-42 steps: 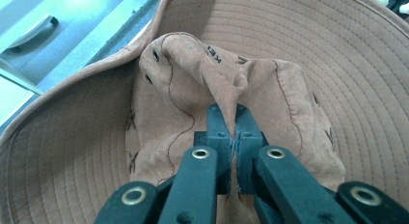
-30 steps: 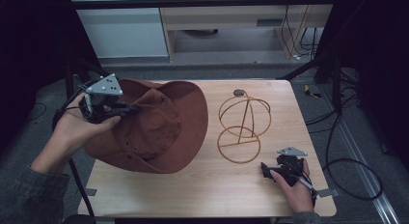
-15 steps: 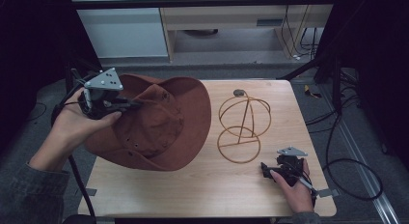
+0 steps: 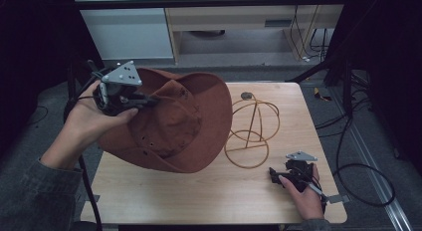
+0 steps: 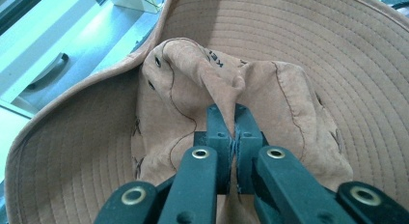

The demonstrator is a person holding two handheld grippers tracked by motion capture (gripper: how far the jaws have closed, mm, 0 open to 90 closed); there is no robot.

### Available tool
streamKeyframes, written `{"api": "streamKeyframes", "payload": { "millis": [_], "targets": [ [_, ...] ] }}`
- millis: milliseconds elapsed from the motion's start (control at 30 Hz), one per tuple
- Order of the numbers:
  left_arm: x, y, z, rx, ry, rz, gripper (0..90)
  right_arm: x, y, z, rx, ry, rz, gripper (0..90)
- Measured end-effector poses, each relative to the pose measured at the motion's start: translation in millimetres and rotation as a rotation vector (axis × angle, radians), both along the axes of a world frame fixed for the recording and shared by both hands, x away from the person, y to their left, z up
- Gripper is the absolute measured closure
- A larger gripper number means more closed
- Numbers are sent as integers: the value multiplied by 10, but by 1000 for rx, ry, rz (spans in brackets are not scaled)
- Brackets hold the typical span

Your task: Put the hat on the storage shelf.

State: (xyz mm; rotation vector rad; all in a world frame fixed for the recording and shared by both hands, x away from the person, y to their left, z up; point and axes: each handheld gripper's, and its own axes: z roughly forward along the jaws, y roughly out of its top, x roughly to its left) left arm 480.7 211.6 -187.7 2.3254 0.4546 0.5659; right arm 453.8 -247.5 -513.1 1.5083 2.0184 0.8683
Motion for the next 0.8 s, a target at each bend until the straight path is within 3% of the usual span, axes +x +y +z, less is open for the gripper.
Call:
{"api": "streamKeyframes", "payload": {
  "millis": [800],
  "targets": [
    [43,-368,124,18,-13,-47,881,1,-2,-2,-5,0,1,5]
  ]
}}
